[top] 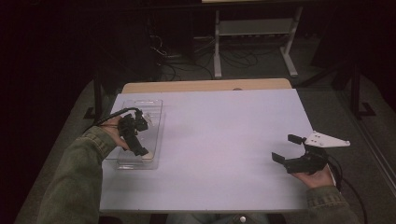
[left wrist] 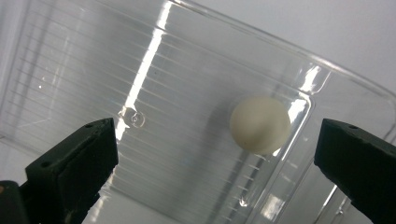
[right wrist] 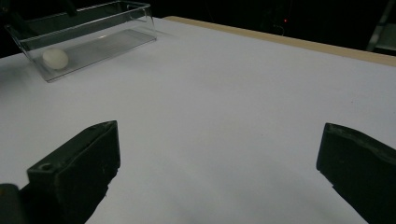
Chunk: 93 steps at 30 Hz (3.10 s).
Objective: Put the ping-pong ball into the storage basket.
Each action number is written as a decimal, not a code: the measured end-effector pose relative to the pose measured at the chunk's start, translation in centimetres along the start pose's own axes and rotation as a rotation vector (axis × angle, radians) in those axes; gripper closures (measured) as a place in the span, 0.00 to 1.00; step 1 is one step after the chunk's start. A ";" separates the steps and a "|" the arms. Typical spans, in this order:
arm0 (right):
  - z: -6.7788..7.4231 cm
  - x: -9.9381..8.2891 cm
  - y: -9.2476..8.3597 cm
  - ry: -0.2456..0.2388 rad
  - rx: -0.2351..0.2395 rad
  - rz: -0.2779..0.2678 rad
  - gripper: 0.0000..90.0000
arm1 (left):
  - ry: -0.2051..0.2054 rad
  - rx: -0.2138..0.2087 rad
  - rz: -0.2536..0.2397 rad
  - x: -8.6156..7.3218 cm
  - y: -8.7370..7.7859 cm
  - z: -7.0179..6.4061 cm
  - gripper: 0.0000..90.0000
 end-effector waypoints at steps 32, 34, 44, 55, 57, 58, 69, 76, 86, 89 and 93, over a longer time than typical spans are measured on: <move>0.1 0.1 -0.2 -0.001 -0.005 -0.012 0.00 | -0.143 0.085 -0.339 -3.1 -1.1 -1.0 0.00; 0.1 0.1 -0.1 -0.002 -0.005 -0.011 0.00 | -0.146 0.094 -0.346 -3.3 -1.1 -1.1 0.00; 0.1 0.1 -0.2 -0.001 -0.005 -0.011 0.00 | -0.184 0.115 -0.435 -4.2 -1.6 -1.4 0.00; 0.1 0.1 -0.2 0.000 -0.007 -0.013 0.00 | -0.198 0.133 -0.510 -5.0 -2.5 -2.0 0.00; 0.1 0.1 -0.2 -0.001 -0.007 -0.012 0.00 | -0.193 0.131 -0.522 -5.1 -2.6 -2.3 0.00; 0.1 0.1 -0.1 -0.001 -0.008 -0.013 0.00 | -0.188 0.133 -0.521 -5.1 -2.6 -2.4 0.00; 0.1 0.1 -0.2 0.000 -0.009 -0.014 0.00 | -0.236 0.151 -0.569 -6.4 -2.5 -2.6 0.00; 0.1 0.1 -0.2 0.000 -0.011 -0.015 0.00 | -0.278 0.167 -0.616 -7.7 -2.5 -2.7 0.00; 0.2 0.1 -0.2 -0.001 -0.013 -0.013 0.00 | -0.324 0.186 -0.668 -9.4 -2.4 -3.2 0.00; 0.2 0.1 -0.1 -0.001 -0.012 -0.014 0.00 | -0.337 0.196 -0.684 -9.8 -2.2 -3.3 0.00; 0.2 0.1 -0.2 0.000 -0.015 -0.016 0.00 | -0.352 0.209 -0.704 -10.0 -1.9 -3.5 0.00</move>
Point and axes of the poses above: each handheld gripper's, and its own axes: y roughly forward along the jaws, x roughly out of its top, z roughly to its left, the point moved 1 cm from there along y, roughly forward along the jaws
